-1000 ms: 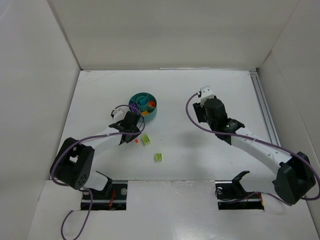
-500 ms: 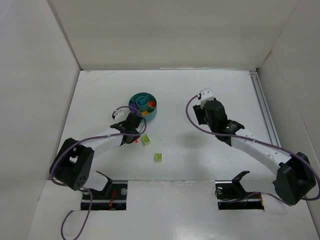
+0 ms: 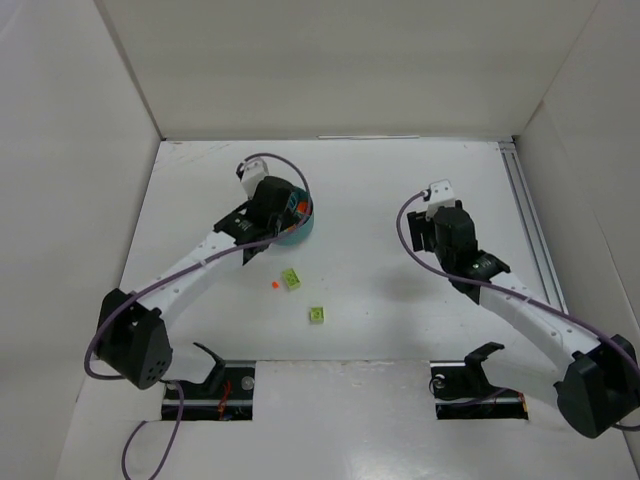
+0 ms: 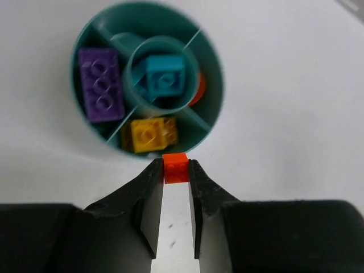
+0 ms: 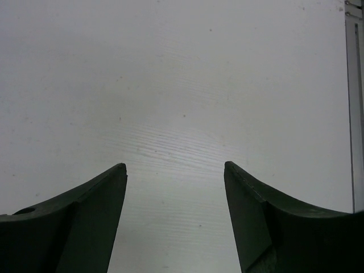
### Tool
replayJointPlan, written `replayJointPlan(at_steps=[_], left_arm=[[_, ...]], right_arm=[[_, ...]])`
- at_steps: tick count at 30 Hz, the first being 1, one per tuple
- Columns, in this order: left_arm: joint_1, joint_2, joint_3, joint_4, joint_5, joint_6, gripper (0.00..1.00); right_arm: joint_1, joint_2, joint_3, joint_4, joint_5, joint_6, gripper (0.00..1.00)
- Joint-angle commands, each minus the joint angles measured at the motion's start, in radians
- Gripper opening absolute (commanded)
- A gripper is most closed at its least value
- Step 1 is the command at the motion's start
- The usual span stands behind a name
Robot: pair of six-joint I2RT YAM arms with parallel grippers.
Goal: Sort the legos into containers by color
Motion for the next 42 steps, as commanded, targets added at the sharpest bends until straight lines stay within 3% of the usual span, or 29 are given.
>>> replayJointPlan(at_steps=[1,4,15,23,27,32,36,40,41,42], left_arm=[[-0.003,0.094,0.149,0.055,-0.051,0.118,0.19],[0.009,0.215,0.283,0.055,-0.042,0.163,0.19],[0.031,0.481,0.533,-0.028,-0.027,0.227,0.19],[0.031,0.532,0.599,-0.092,-0.093,0.206,0.22],[0.031,0.532,0.599,-0.092,-0.093,0.206,0.34],[0.031,0.523,0.599,-0.101,-0.093,0.197,0.36],[0.031,0.483,0.576,-0.101,-0.093,0.196,0.47],[0.031,0.376,0.507,-0.089,-0.073,0.196,0.78],[0.031,0.305,0.481,-0.06,-0.073,0.196,0.92],[0.031,0.265,0.417,-0.06,-0.073,0.196,0.98]], right_arm=[[-0.04,-0.043,-0.017,0.048,-0.021,0.021,0.75],[-0.071,-0.052,-0.036,0.048,-0.033,0.021,1.0],[-0.183,-0.029,-0.045,0.048,-0.096,0.021,1.0],[-0.203,0.0,-0.045,0.057,-0.133,0.012,1.0],[-0.203,0.009,-0.045,0.068,-0.142,0.003,1.0],[-0.203,0.009,-0.045,0.068,-0.153,-0.017,1.0],[-0.186,-0.009,-0.045,0.089,-0.196,-0.097,1.0],[-0.086,-0.009,-0.025,0.147,-0.289,-0.238,1.0],[-0.054,-0.009,-0.014,0.157,-0.289,-0.264,1.0],[0.025,0.018,0.012,0.157,-0.28,-0.291,1.0]])
